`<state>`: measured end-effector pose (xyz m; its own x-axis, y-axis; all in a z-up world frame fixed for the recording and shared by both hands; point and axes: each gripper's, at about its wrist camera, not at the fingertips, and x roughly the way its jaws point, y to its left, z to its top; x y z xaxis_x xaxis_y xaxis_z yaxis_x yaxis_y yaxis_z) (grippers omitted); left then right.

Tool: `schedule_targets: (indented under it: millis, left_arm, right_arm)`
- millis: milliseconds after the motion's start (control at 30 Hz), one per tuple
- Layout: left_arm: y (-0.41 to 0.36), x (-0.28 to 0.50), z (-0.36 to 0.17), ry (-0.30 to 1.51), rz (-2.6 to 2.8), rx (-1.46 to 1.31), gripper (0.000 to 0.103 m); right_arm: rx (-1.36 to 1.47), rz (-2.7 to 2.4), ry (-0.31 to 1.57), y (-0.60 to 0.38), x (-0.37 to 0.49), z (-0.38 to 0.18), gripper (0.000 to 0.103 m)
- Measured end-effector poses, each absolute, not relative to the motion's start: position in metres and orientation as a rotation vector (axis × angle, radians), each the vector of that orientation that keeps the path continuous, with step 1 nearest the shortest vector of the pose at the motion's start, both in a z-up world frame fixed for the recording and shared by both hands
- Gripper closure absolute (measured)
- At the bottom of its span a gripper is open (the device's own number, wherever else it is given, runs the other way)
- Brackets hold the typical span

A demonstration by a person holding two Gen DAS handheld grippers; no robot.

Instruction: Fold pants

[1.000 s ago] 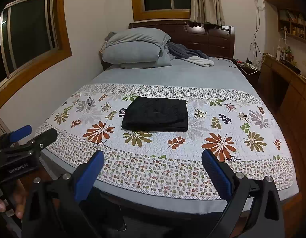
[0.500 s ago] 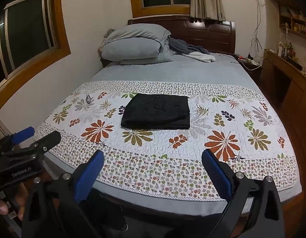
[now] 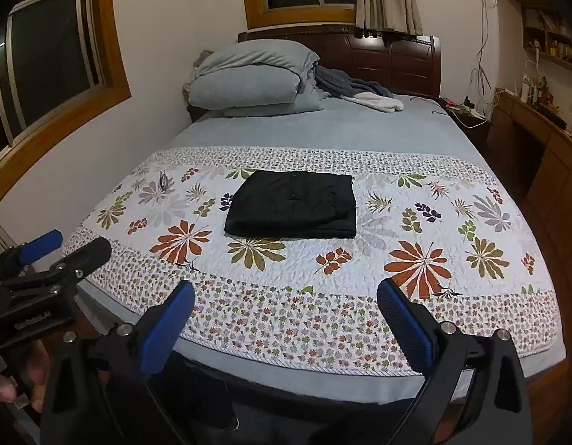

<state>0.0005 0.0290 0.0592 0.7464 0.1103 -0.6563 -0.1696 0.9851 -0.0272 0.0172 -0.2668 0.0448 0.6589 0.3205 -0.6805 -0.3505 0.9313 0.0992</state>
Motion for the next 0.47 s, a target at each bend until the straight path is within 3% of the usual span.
schedule_targets:
  millis: [467]
  left_arm:
    - [0.0311, -0.0011, 0.0671, 0.707, 0.169, -0.087, 0.005]
  right_arm:
    - [-0.033, 0.381, 0.762, -0.2666, 0.0164, 0.0399, 0.004]
